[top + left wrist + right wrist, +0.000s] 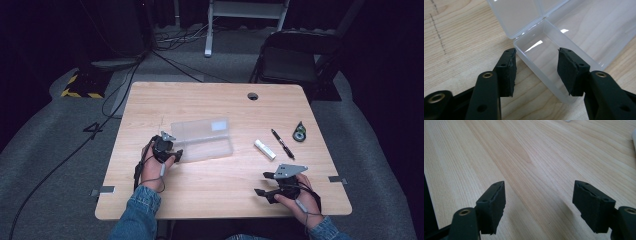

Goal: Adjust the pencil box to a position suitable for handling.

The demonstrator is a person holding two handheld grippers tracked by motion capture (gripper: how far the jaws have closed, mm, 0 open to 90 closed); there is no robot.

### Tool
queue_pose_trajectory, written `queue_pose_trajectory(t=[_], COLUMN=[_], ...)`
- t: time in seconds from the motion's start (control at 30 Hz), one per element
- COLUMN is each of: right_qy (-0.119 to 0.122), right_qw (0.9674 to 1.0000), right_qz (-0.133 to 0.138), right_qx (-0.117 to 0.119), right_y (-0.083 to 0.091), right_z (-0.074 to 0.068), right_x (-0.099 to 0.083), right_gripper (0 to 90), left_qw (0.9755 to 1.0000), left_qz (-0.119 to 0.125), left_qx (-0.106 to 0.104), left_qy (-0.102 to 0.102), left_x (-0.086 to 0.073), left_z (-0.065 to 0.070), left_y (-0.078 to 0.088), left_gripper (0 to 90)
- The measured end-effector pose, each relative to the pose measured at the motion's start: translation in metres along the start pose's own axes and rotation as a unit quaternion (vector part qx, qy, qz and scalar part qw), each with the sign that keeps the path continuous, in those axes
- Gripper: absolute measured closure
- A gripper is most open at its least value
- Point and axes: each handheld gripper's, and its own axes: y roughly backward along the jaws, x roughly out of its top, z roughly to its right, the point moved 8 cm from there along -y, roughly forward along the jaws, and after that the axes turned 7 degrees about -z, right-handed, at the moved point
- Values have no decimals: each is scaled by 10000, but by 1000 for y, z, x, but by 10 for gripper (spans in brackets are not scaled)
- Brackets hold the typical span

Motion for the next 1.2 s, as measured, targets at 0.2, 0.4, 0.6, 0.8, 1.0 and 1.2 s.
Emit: queue_pose_trajectory(t=[0.2, 0.4, 0.6, 0.8, 1.0, 1.2], right_qy=[-1, 13, 11, 11, -66, -150], right_qw=[10000, 10000, 9999, 9997, 9992, 9985], right_qz=[0, 47, 66, 163, 272, 356], right_qx=[-17, -46, -96, -193, -285, -377], right_y=[1, 5, 7, 12, 21, 29], right_z=[1, 4, 6, 13, 23, 32], right_x=[0, 2, 3, 6, 10, 10], right_gripper=[269, 269, 267, 264, 264, 264], left_qw=[9998, 9984, 9967, 9962, 9948, 9930], left_qz=[18, 14, 364, 377, 309, 359], left_qx=[-60, -199, -423, -465, -525, -640], left_qy=[-163, -530, -590, -638, -813, -925], left_x=[-1, -4, -9, -17, -23, -31], left_z=[6, 20, 26, 32, 39, 48], left_y=[0, 2, 1, 6, 10, 14], left_gripper=[499, 499, 503, 501, 501, 504])
